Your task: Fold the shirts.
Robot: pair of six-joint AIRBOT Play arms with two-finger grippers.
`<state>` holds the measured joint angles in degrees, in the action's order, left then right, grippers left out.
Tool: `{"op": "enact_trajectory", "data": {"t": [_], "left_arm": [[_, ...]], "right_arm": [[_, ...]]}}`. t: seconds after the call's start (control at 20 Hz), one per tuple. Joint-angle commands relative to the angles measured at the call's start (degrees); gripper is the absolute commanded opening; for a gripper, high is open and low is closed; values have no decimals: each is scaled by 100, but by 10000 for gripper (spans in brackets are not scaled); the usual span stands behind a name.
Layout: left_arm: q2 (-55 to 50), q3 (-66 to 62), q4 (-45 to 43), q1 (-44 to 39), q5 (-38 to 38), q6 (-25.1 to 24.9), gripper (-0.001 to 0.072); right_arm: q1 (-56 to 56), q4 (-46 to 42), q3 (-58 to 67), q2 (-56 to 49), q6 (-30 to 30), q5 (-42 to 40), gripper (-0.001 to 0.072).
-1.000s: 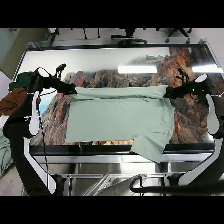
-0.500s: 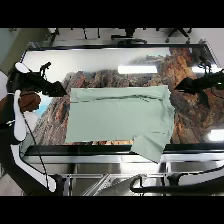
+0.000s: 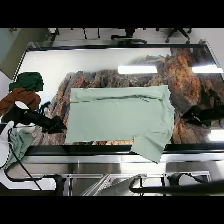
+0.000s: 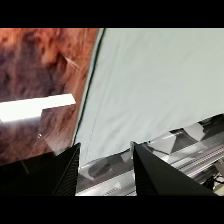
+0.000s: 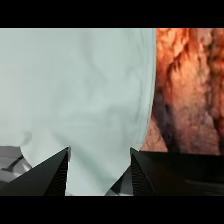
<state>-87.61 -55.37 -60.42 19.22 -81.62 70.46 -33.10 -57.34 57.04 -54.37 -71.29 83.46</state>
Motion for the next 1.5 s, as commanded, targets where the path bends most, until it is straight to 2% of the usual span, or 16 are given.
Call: {"op": "enact_trajectory", "data": {"t": [0.0,0.3,0.35,0.4,0.55,0.75,1.0,1.05,1.1,1.15,1.25,1.35,1.45], "left_arm": [[225,1060,59,57,546,-109,364],[223,1012,61,-525,1178,-101,360],[225,892,61,-651,1187,-101,237],[225,741,44,-772,1152,-103,19],[225,378,42,-1008,1058,-50,16],[225,214,42,-1047,960,-7,16],[225,221,39,-1047,846,4,16],[225,221,37,-1047,796,4,16],[225,219,26,-1047,728,9,15],[227,219,-50,-1047,640,44,15],[245,221,-540,-1038,472,299,14],[361,221,-1263,-1036,304,619,14],[538,225,-1517,-1036,190,767,14]], "right_arm": [[-177,-70,-1084,304,-116,-90,439],[-168,17,-2140,291,-120,-407,441],[-168,70,-2264,291,-109,-518,441],[-168,201,-2374,291,-15,-651,441],[-162,634,-2638,229,232,-828,441],[50,616,-2695,-55,205,-693,440],[835,787,-2695,-437,59,-846,429],[914,1001,-2680,-501,144,-852,376],[925,1314,-2649,-516,365,-824,94],[905,1410,-2553,-496,448,-789,20],[774,1165,-2232,-282,376,-643,19],[568,614,-1965,50,-57,-492,19],[446,2,-1941,468,-487,-354,19]]}}
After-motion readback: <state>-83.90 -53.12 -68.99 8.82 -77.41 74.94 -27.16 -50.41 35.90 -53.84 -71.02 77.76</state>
